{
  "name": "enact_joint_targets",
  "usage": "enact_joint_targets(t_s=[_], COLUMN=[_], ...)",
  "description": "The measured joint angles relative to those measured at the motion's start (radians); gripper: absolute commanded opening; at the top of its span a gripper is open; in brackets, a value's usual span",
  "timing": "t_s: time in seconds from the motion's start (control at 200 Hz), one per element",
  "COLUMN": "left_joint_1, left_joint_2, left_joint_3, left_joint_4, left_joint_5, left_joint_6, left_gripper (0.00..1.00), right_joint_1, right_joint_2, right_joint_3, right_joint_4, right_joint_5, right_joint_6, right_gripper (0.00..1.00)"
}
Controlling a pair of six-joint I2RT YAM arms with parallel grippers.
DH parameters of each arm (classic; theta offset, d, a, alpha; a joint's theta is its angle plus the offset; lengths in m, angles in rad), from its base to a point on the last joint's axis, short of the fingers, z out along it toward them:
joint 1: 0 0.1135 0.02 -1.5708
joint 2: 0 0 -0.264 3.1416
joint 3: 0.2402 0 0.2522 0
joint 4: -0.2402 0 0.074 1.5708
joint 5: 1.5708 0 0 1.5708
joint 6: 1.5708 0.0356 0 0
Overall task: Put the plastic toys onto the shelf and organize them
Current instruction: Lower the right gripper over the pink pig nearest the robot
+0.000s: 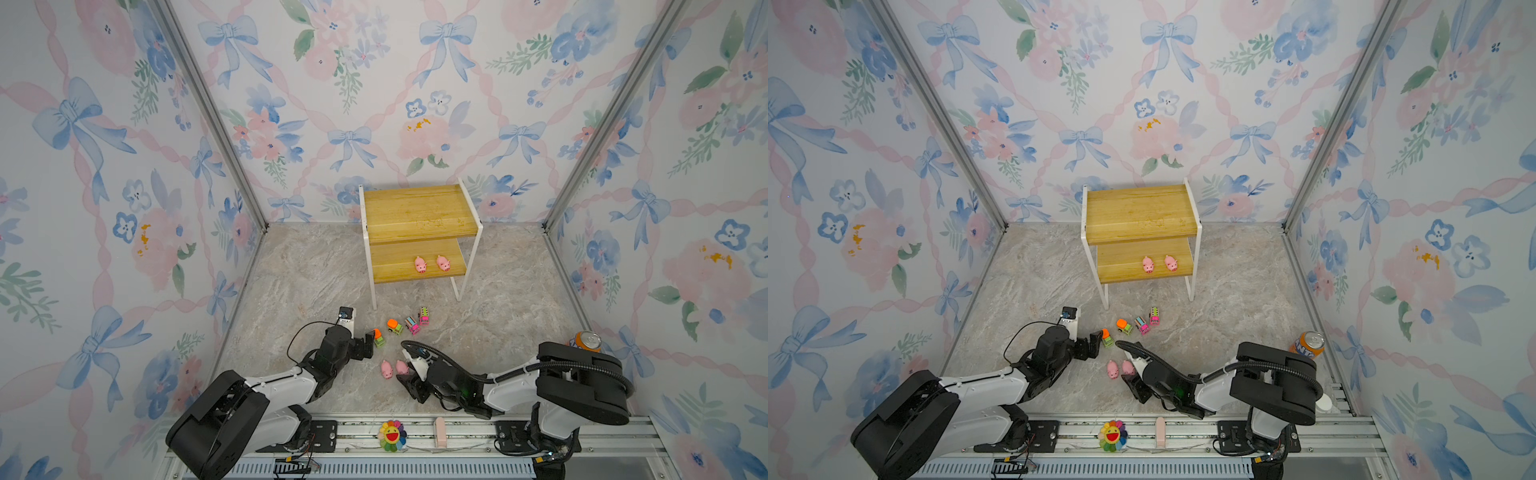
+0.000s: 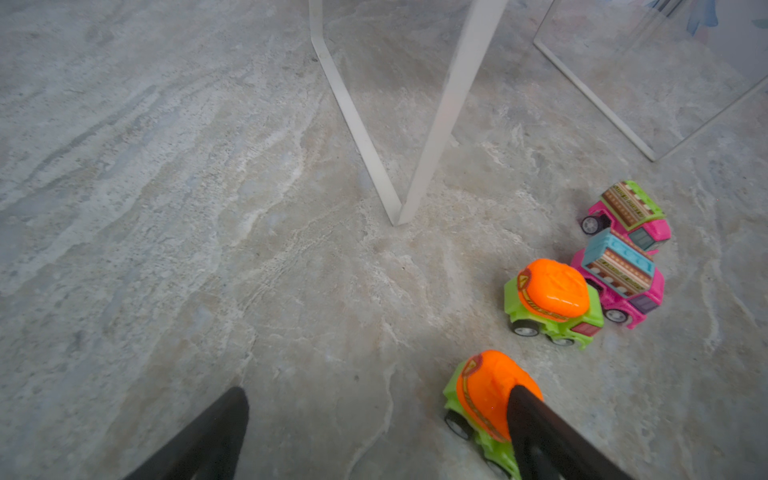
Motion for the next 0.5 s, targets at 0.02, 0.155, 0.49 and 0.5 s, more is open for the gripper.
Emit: enact_joint_targets(t_s=[0.02,0.155,0.49,0.5], left_joint_1=[0.000,0.000,0.000,0.000], left_joint_2=[0.000,0.000,0.007,0.007], left_joint_3=[0.000,0.000,0.004,0.004], left_joint_4=[0.000,0.000,0.006,0.006], left_joint_5=[0.000,0.000,0.000,0.000], left_joint_6=[0.000,0.000,0.000,0.000], left_gripper=[0.98,0.98,0.98,0.98], right_joint_1=[0.000,0.000,0.000,0.000], right_joint_2=[0.000,0.000,0.025,0.025], right_joint_3=[0.001,0.004,0.010,0.010], right_joint_4=[-0.002,-0.017,0.013,0.013], right_joint_5=[0.003,0.024,0.029,0.029], right_joint_6=[0.000,0.001,-0.004,-0.004], right_gripper=[0.48,0.38,0.28,0.28])
